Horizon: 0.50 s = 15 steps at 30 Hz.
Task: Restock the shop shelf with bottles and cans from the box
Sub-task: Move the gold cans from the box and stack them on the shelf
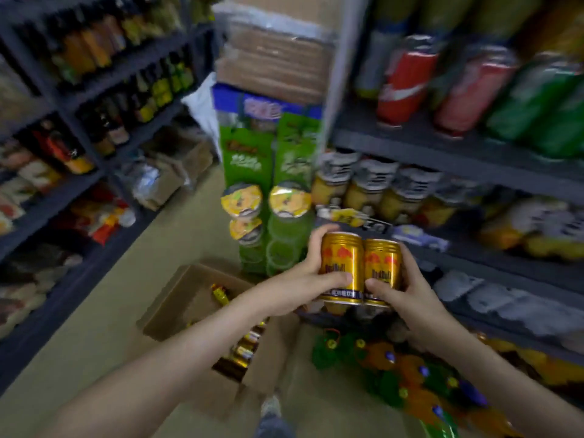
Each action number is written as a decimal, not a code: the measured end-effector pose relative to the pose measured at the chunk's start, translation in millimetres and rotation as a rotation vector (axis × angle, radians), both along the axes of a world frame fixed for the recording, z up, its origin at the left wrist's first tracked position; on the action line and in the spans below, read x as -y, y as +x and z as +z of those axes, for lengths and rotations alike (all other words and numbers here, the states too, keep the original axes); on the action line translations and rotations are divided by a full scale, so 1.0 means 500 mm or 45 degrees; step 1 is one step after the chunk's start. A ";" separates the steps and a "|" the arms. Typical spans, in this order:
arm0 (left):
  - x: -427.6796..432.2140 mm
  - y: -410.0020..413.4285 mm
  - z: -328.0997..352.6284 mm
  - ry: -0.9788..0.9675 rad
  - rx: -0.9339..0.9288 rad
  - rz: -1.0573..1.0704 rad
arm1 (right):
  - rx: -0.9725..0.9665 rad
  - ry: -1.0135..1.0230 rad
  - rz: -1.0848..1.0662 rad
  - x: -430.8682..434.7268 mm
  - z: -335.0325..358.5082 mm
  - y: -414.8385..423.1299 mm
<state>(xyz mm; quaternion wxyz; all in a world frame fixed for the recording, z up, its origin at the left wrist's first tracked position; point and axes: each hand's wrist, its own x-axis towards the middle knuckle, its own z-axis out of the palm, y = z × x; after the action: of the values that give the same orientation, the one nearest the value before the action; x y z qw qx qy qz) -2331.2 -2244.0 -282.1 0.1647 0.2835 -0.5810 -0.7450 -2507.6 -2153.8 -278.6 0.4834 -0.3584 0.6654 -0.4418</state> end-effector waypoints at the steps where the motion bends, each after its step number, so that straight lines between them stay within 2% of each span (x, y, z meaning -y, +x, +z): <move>1: -0.030 -0.050 0.025 -0.030 -0.002 -0.064 | 0.002 -0.039 -0.039 -0.048 0.020 -0.044; 8: -0.288 -0.417 0.181 -0.394 -0.052 -0.341 | -0.074 -0.288 -0.305 -0.387 0.141 -0.347; 12: -0.399 -0.580 0.258 -0.452 -0.107 -0.402 | -0.130 -0.389 -0.469 -0.508 0.206 -0.480; 15: -0.443 -0.665 0.312 -0.352 -0.142 -0.496 | -0.112 -0.469 -0.526 -0.555 0.242 -0.558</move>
<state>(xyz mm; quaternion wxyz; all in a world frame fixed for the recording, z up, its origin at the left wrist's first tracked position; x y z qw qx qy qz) -2663.7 -2022.4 -125.9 0.0871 0.0995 -0.7112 -0.6904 -2786.7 -1876.3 -157.4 0.2803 -0.3157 0.6531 -0.6286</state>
